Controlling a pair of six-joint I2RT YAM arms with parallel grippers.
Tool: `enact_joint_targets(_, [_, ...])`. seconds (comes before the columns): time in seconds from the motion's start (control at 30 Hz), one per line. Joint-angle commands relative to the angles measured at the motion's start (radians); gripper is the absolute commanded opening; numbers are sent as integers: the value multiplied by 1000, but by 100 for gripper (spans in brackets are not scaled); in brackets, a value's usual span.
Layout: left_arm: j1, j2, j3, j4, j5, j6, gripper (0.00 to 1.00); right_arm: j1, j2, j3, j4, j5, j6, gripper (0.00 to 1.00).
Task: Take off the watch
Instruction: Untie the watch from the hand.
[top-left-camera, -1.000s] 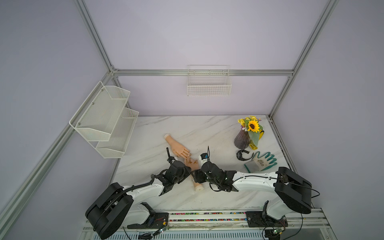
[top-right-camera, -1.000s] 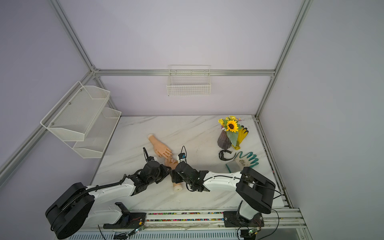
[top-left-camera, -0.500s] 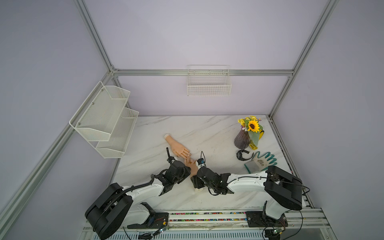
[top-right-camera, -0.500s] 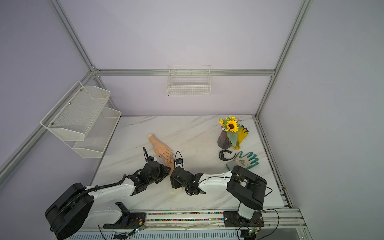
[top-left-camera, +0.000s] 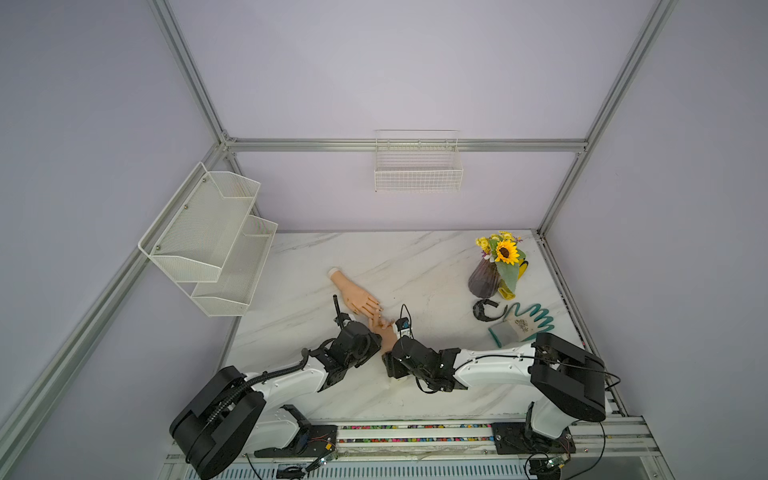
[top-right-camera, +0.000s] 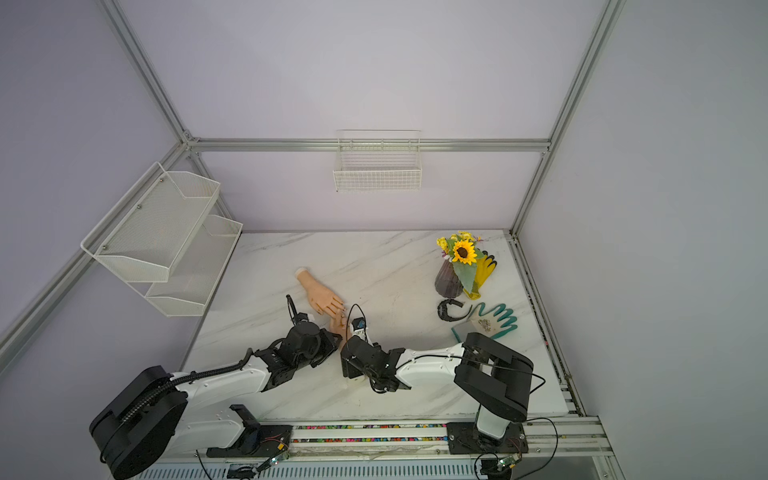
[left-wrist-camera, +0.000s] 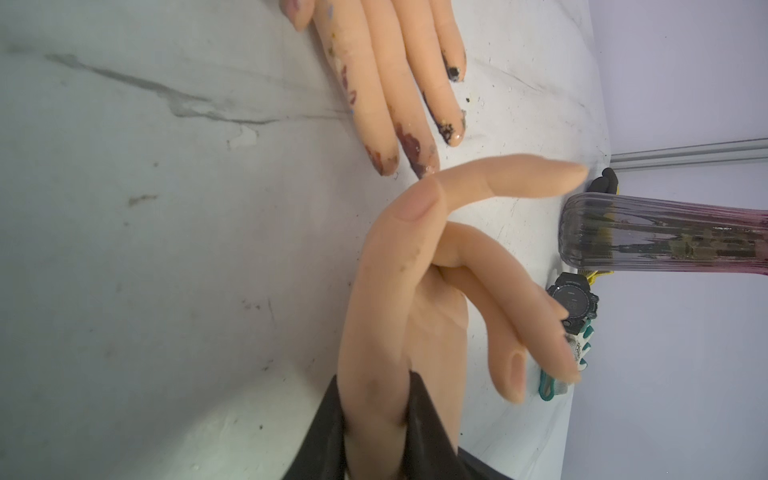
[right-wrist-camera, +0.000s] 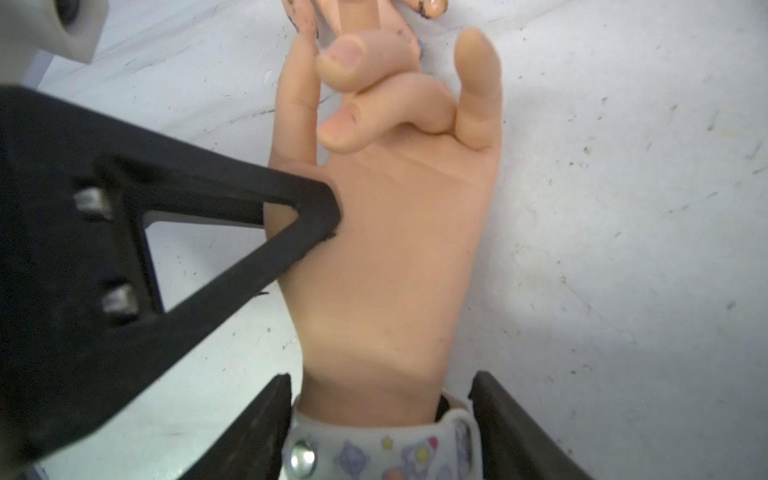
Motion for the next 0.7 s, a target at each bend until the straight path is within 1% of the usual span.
enact_joint_targets(0.0, [0, 0, 29, -5, -22, 43, 0, 4, -31, -4, -59, 50, 9, 71])
enact_joint_targets(0.27, [1, -3, 30, -10, -22, 47, 0, -15, -75, -26, -58, 63, -1, 72])
enact_joint_targets(0.5, [1, -7, 29, -16, -25, 47, 0, -27, -99, -52, -64, 70, 1, 69])
enact_joint_targets(0.6, [0, -6, 30, -17, -27, 47, 0, -27, -99, -56, -73, 83, 1, 63])
enact_joint_targets(0.67, [1, -6, 30, -19, -28, 46, 0, -27, -99, -57, -80, 91, 1, 55])
